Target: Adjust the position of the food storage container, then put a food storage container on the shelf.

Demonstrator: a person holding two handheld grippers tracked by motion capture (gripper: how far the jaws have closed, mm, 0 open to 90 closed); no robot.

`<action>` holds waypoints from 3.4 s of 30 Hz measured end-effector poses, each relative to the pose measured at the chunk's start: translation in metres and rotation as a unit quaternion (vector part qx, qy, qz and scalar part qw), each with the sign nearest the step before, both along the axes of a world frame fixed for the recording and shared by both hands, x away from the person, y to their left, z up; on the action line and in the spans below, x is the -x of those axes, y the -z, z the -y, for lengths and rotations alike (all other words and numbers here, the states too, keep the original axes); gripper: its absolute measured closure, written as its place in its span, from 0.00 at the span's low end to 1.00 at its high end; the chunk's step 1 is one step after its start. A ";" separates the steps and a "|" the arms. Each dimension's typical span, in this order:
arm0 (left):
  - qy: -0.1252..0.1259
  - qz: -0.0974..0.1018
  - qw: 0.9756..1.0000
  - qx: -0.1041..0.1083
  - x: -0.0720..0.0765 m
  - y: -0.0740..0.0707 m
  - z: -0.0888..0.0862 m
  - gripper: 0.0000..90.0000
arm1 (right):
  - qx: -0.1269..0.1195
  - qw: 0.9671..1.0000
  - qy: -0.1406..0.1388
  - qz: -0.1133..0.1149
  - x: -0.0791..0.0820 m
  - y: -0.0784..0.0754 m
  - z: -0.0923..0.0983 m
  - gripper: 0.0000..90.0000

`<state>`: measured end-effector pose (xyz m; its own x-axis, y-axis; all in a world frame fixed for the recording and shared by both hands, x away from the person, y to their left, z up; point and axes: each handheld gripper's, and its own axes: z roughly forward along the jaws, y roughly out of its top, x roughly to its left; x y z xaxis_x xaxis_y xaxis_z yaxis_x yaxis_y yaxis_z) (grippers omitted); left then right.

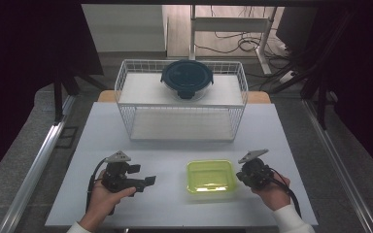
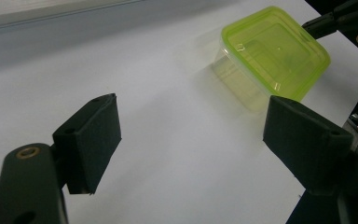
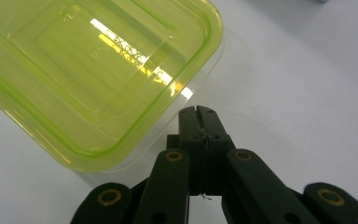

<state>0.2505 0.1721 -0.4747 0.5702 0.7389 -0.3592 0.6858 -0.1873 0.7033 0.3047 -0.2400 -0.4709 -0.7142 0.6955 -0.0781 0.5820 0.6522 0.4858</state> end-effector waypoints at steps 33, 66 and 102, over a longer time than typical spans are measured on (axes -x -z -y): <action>-0.006 -0.001 1.000 -0.001 -0.001 0.001 -0.003 0.21 | 0.003 0.998 -0.055 0.015 0.001 0.004 -0.066 0.98; -0.029 -0.005 1.000 0.003 -0.002 0.000 -0.008 0.21 | -0.171 0.985 0.028 -0.009 0.012 -0.012 -0.018 0.69; -0.047 -0.057 0.997 0.037 -0.013 0.006 -0.002 0.22 | -0.304 0.944 0.101 -0.075 0.000 -0.009 -0.011 0.39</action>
